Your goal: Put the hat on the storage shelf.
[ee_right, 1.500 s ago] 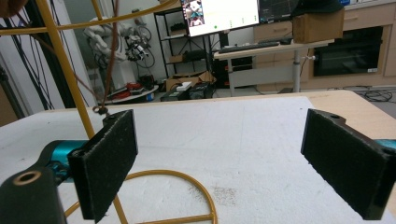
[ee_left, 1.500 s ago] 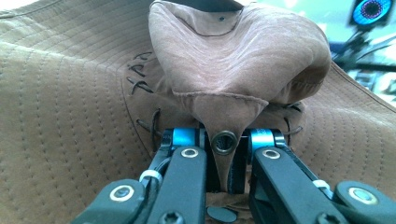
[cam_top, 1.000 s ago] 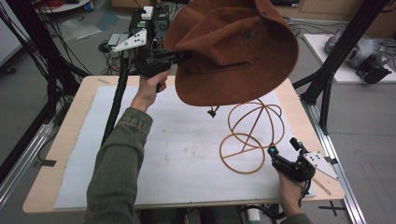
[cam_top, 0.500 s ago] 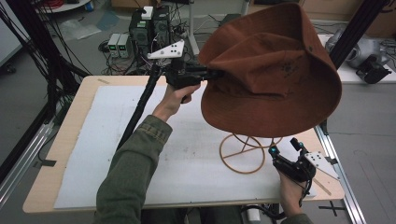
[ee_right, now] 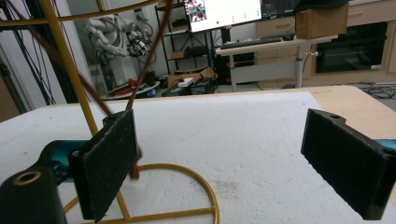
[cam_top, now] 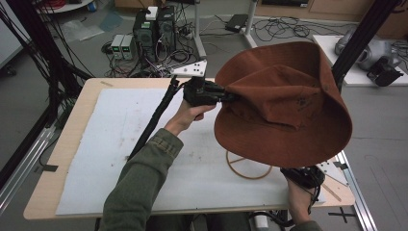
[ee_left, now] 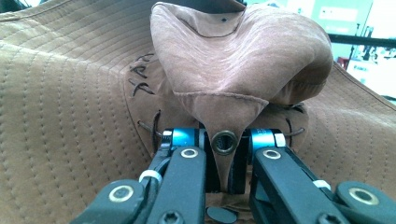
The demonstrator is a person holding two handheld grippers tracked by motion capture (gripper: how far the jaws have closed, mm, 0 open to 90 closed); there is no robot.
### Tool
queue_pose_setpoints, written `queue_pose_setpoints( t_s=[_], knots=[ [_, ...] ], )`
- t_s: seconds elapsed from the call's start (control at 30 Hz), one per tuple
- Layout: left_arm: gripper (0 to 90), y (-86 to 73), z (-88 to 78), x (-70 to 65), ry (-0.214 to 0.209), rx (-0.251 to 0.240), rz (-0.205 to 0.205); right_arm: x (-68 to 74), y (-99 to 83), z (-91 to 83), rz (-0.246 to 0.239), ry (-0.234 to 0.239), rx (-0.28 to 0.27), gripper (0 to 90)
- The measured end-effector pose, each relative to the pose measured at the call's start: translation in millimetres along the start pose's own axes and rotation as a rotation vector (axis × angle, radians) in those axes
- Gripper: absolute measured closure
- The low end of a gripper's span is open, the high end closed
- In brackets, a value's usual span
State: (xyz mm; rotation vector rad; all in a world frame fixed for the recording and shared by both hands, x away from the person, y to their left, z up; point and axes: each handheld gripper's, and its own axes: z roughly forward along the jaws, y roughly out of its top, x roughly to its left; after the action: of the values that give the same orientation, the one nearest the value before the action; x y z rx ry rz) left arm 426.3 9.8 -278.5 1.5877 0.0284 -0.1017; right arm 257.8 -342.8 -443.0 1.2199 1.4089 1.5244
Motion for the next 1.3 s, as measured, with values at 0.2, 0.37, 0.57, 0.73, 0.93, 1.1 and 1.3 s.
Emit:
queue_pose_setpoints(
  t_s=[0.2,0.37,0.57,0.73,0.93,1.1,1.3],
  knots=[
    [87.7,-4.7,1.2,1.8,-0.006,0.007,-0.032,0.1,-1.7,-0.1,0.000,-0.006,0.005,10.1],
    [86.6,-4.5,1.0,1.0,-0.010,0.009,-0.032,1.0,-1.8,-0.8,-0.010,-0.009,0.006,10.1],
    [85.5,-7.1,2.8,0.3,-0.008,0.033,-0.033,1.3,-1.8,-0.9,-0.011,-0.011,0.006,10.1],
    [85.0,-7.0,4.5,-2.1,-0.012,0.041,-0.010,2.0,-1.8,-0.6,-0.018,-0.007,0.005,10.1],
    [84.9,-7.6,4.2,-6.5,-0.004,0.057,0.018,1.8,-1.9,-0.6,-0.017,-0.007,0.004,10.1],
    [77.9,-10.3,2.2,-9.8,0.012,0.042,0.039,1.5,-2.1,-0.9,-0.009,-0.010,0.003,10.1],
    [59.0,-12.5,4.3,-9.6,0.025,0.056,0.040,1.7,-2.2,-0.6,-0.006,-0.010,0.006,10.1]
  ],
)
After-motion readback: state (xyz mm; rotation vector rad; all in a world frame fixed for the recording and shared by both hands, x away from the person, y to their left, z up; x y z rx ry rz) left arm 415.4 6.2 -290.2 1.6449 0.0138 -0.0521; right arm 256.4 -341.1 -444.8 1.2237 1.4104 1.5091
